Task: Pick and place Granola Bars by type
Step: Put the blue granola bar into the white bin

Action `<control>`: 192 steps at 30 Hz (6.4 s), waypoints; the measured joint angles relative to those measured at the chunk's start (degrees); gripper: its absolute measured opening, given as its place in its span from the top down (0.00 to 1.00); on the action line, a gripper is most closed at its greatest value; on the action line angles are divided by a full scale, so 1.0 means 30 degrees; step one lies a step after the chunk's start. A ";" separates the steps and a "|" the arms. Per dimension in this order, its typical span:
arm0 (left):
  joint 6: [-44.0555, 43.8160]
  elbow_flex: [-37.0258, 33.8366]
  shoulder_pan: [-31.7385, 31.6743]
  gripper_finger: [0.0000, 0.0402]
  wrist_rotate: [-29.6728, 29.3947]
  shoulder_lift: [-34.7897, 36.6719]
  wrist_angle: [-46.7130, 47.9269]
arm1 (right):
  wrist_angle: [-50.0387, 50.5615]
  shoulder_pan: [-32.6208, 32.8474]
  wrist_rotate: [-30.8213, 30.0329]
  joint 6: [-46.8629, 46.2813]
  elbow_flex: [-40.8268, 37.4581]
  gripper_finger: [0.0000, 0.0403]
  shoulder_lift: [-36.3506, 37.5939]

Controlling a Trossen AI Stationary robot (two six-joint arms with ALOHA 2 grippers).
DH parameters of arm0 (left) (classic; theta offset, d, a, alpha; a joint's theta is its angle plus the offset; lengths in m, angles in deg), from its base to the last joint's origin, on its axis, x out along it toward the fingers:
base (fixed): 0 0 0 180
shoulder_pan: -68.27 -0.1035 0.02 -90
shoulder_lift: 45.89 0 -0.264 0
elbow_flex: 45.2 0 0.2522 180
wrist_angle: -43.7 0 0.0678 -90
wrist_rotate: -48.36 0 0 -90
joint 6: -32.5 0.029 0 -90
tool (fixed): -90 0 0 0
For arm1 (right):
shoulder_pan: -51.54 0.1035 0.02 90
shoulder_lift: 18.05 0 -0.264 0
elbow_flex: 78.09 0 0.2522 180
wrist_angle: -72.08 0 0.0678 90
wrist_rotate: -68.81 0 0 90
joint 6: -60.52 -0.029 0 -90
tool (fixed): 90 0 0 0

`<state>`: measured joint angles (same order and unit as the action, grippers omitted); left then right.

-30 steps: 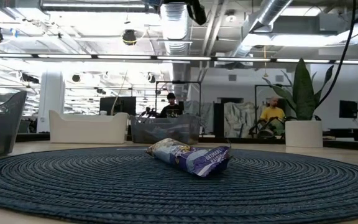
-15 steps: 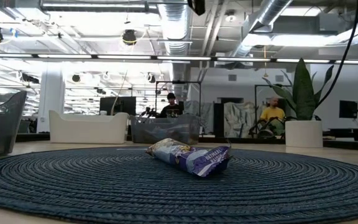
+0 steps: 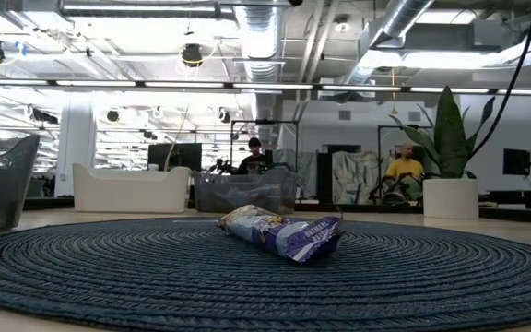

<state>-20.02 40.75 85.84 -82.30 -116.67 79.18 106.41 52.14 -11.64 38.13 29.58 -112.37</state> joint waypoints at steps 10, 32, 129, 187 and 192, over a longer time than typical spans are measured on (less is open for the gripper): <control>0.0954 0.0004 -0.0609 0.55 0.0975 -0.0169 -0.0708 | 0.0132 -0.0015 0.0264 -0.0022 -0.0007 0.93 -0.0029; 0.2285 0.0004 -0.0626 0.90 0.0286 -0.0199 -0.0252 | 0.1055 -0.0032 0.0331 0.1946 0.0000 0.78 -0.0051; 0.5308 -0.4761 0.2055 0.72 1.2232 -0.0148 0.4907 | 0.5401 0.5798 -0.2703 -0.8397 -0.1445 0.36 -0.8420; 0.0094 -0.4761 0.1593 0.72 0.1921 0.0559 0.1508 | 0.4894 0.2898 -0.5195 -0.5711 -0.0146 0.88 -0.3612; 0.0419 -0.4753 0.0404 0.72 0.0922 0.1035 -0.0993 | 0.4626 0.2348 -0.5311 -0.4950 -0.0138 0.88 -0.2436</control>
<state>-18.77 26.49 87.05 -79.54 -113.56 76.20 120.29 59.19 -27.57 23.28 29.17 -119.68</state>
